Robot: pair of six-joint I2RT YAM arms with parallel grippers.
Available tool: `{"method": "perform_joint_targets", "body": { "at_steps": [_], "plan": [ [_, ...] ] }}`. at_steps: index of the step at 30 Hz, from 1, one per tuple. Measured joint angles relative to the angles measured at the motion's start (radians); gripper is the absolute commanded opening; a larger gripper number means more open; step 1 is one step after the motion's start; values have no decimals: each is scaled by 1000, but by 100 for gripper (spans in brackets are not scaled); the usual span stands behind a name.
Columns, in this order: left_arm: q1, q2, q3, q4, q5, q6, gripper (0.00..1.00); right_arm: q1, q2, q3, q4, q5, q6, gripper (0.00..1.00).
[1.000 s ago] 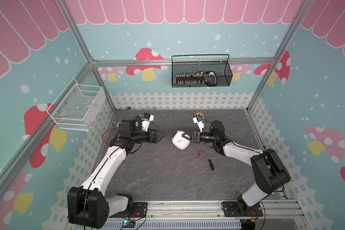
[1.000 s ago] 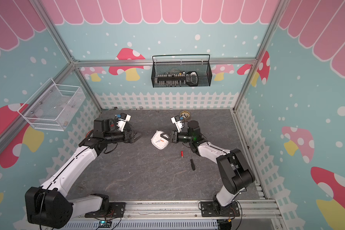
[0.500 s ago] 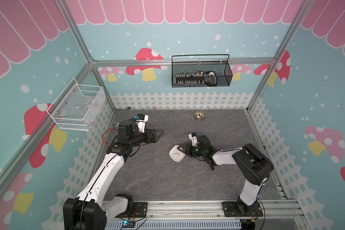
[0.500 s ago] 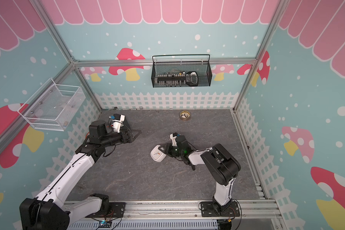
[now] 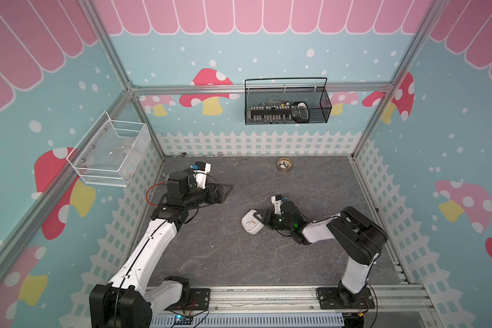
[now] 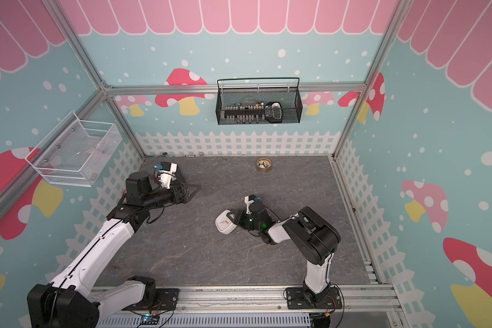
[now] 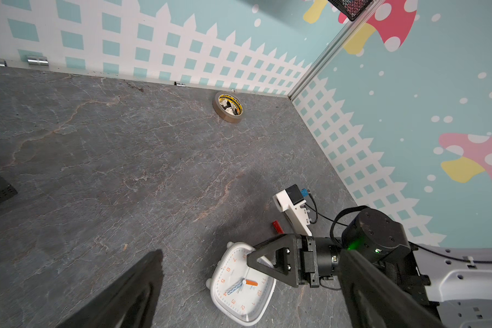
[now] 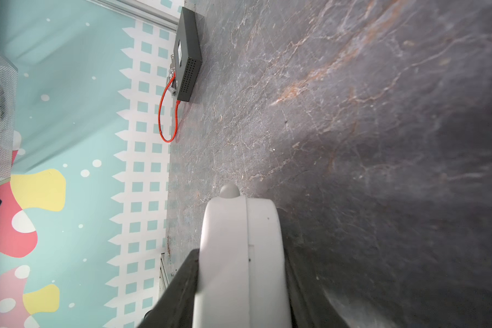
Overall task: Remove the battery from the alarm
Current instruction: Adjust the alarm at the center of the board.
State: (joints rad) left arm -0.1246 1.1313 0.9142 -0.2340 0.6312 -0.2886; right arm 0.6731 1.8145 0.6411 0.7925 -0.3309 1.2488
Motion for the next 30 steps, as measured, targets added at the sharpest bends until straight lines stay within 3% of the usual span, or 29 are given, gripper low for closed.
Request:
{"method": "perform_joint_targets", "body": {
  "at_steps": [3, 6, 13, 22, 28, 30],
  "plan": [
    [0, 0, 0, 0, 0, 0, 99, 2, -25, -31, 1, 8, 6, 32],
    [0, 0, 0, 0, 1, 0, 99, 3, -57, -62, -6, 18, 10, 35],
    [0, 5, 0, 0, 1, 1, 99, 3, -84, -100, -44, 37, 1, 62],
    [0, 6, 0, 0, 0, 5, 99, 4, -88, -114, -45, 44, -24, 78],
    [0, 5, 0, 0, -8, 8, 99, 9, -248, -98, -272, 75, -93, 99],
    [0, 5, 0, -1, -13, 10, 99, 11, -348, -77, -398, 115, -132, 99]
  ]
}}
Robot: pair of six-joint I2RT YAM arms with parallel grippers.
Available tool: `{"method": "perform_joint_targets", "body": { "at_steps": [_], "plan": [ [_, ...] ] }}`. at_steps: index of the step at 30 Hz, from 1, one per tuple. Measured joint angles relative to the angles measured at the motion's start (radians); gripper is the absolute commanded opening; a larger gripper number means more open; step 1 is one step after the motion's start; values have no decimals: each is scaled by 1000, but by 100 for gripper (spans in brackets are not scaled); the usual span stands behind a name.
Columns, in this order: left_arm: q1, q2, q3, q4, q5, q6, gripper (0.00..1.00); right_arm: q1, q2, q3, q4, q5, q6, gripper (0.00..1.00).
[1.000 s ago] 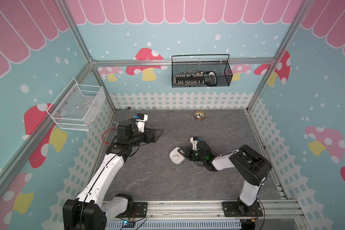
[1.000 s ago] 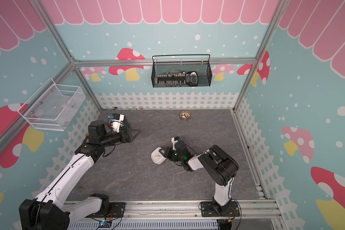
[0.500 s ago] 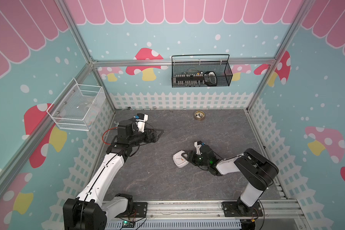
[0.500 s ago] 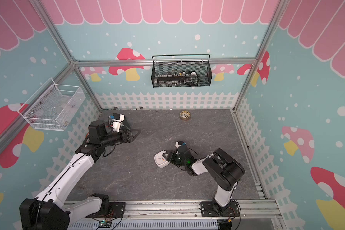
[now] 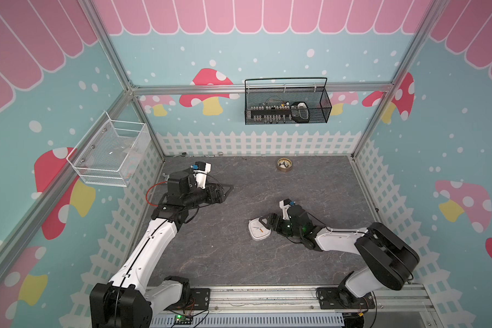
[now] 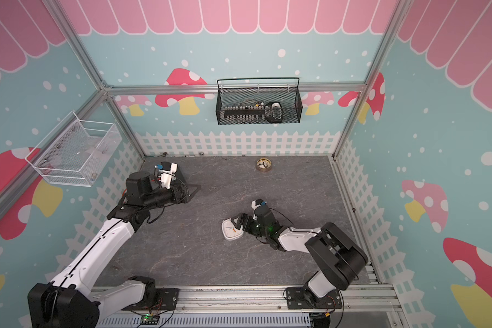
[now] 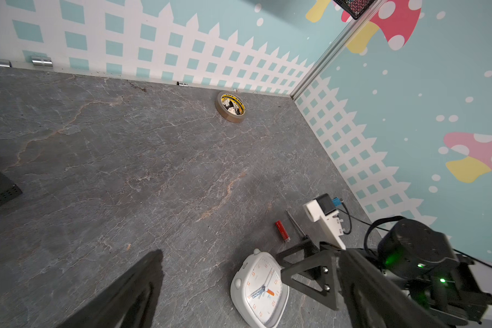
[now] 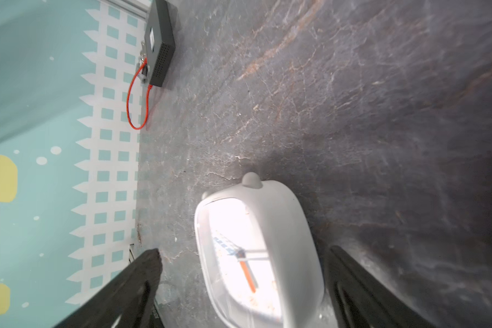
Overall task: Remove the battery from the alarm
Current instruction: Adjust the alarm at the center of the board, then reset both arms
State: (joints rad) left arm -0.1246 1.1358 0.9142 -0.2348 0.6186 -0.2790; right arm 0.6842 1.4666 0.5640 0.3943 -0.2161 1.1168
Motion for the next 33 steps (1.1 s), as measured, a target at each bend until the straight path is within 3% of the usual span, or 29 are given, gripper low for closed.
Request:
{"method": "perform_joint_targets", "body": {
  "at_steps": [5, 9, 11, 15, 20, 23, 29, 33],
  "plan": [
    [0, -5, 0, 0, -40, 6, 99, 3, -225, 94, -315, 179, -123, 99],
    [0, -53, -39, 44, -187, 0, 99, 4, -430, 113, -425, 436, -331, 99],
    [1, -99, -98, 95, -307, -12, 99, 3, -518, 77, -364, 568, -483, 99],
    [10, -132, -198, 188, -557, -59, 99, -21, -616, -137, 4, 783, -885, 99],
    [13, -103, -354, 392, -790, -97, 99, -235, -401, -282, 342, 842, -1140, 98],
    [13, -81, -490, 556, -864, -99, 99, -331, -281, -350, 513, 821, -1197, 99],
    [29, -24, -777, 972, -902, -42, 99, -478, -87, -447, 836, 722, -1200, 99],
    [97, 77, -803, 1151, -875, -13, 99, -541, 10, -469, 1005, 635, -1191, 99]
  ]
}}
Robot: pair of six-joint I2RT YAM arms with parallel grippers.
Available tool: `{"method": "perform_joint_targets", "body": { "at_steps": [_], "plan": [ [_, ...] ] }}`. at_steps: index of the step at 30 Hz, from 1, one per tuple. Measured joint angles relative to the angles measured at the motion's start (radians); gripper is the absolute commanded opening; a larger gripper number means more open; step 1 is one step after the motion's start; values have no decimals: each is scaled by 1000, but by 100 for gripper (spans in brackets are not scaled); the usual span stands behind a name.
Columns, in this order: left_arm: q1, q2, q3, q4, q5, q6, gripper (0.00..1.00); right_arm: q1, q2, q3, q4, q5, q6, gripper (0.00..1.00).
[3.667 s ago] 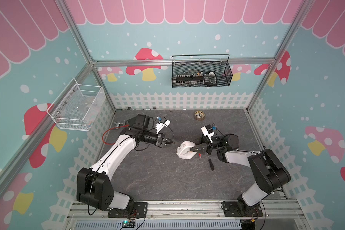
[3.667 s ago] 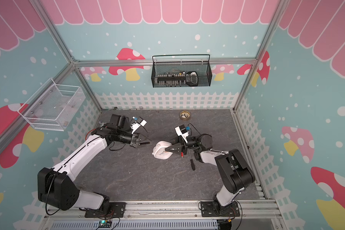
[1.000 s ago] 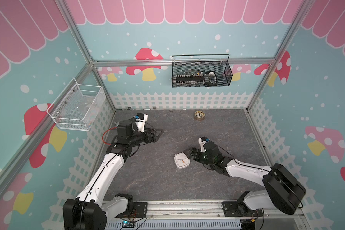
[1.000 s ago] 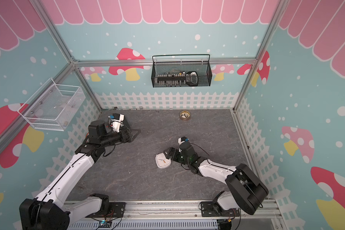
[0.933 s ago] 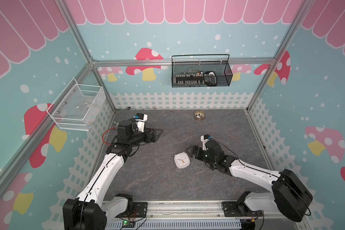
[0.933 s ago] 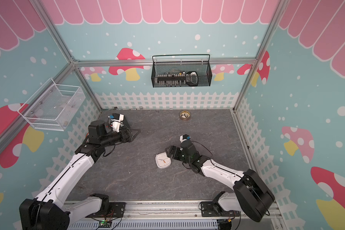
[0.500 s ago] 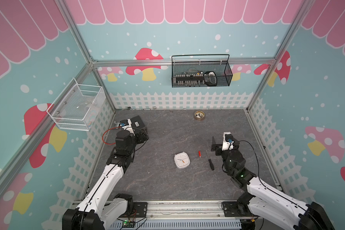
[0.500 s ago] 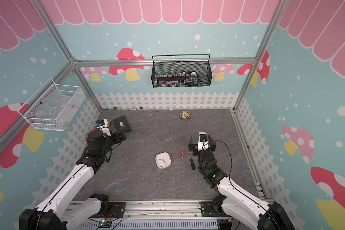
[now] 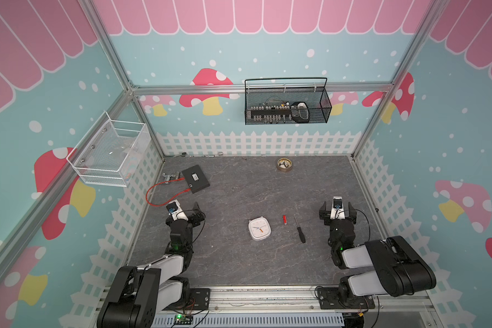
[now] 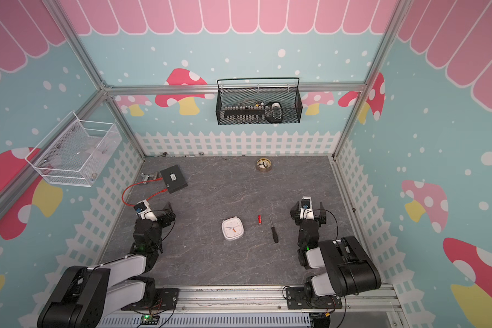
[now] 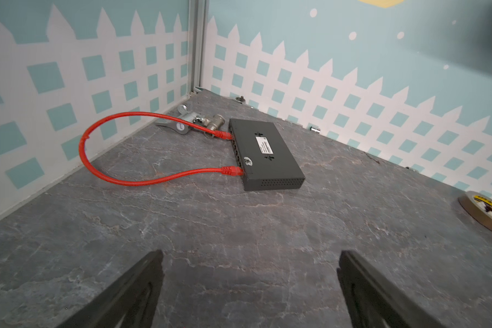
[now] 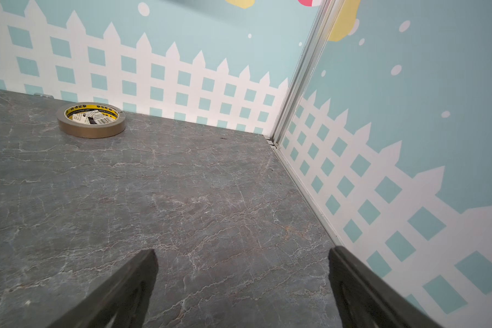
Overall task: Remove the battery from the alarm
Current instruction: Reset both arms
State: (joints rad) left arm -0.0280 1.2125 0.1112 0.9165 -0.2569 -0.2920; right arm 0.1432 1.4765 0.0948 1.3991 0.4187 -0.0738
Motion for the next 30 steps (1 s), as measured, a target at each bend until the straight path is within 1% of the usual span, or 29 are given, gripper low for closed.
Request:
{"method": "perform_joint_targets", "body": {
  "at_steps": [3, 5, 8, 11, 14, 18, 30],
  "plan": [
    [37, 55, 10, 120, 33, 16, 99, -16, 67, -14, 101, -50, 2, 99],
    [52, 113, 10, 223, 53, 30, 98, -18, 74, -14, 103, -73, 4, 99],
    [45, 186, 9, 311, 97, 62, 97, -29, 72, 19, 92, -97, 11, 99],
    [24, 282, 13, 437, 148, 103, 99, -41, 71, 48, 76, -115, 23, 99],
    [2, 311, 45, 420, 165, 138, 99, -45, 71, 51, 65, -125, 28, 99],
    [-13, 311, 70, 417, 164, 159, 99, -45, 71, 51, 60, -132, 31, 99],
    [-34, 312, 80, 401, 135, 173, 99, -47, 71, 51, 51, -145, 32, 99]
  ]
}}
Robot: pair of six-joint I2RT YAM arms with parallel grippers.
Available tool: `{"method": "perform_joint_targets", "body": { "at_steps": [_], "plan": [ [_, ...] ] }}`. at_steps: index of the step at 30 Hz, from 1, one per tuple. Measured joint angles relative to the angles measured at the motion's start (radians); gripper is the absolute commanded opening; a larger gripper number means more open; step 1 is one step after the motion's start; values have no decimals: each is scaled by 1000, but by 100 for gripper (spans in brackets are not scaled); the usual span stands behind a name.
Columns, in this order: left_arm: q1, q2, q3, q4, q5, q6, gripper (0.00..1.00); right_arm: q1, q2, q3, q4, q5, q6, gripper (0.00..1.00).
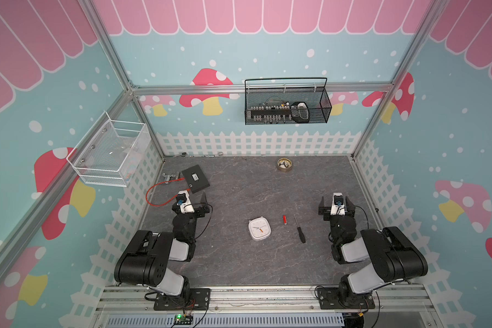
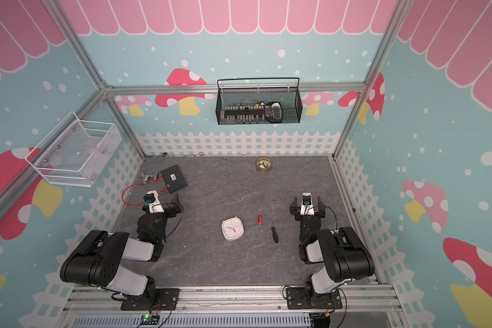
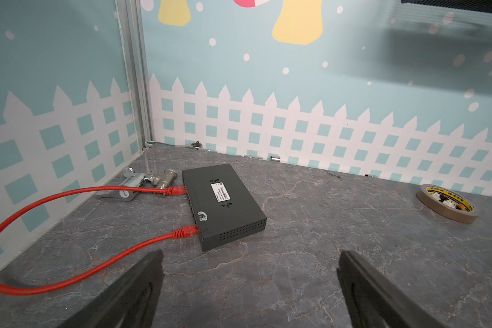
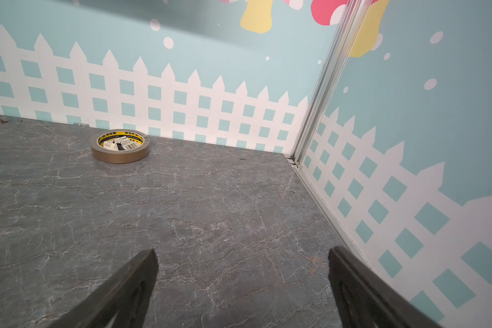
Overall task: Remove the battery from the alarm
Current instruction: Reset both arms
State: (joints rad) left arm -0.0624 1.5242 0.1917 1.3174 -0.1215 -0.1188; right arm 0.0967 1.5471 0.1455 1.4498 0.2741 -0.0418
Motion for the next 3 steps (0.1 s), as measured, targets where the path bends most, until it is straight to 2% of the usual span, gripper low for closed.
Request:
{"method": "perform_joint_targets", "body": {
  "at_steps": [3],
  "plan": [
    [-6, 0, 3, 0, -17, 3, 99, -5, 0, 0, -10, -5, 2, 99]
  ]
}}
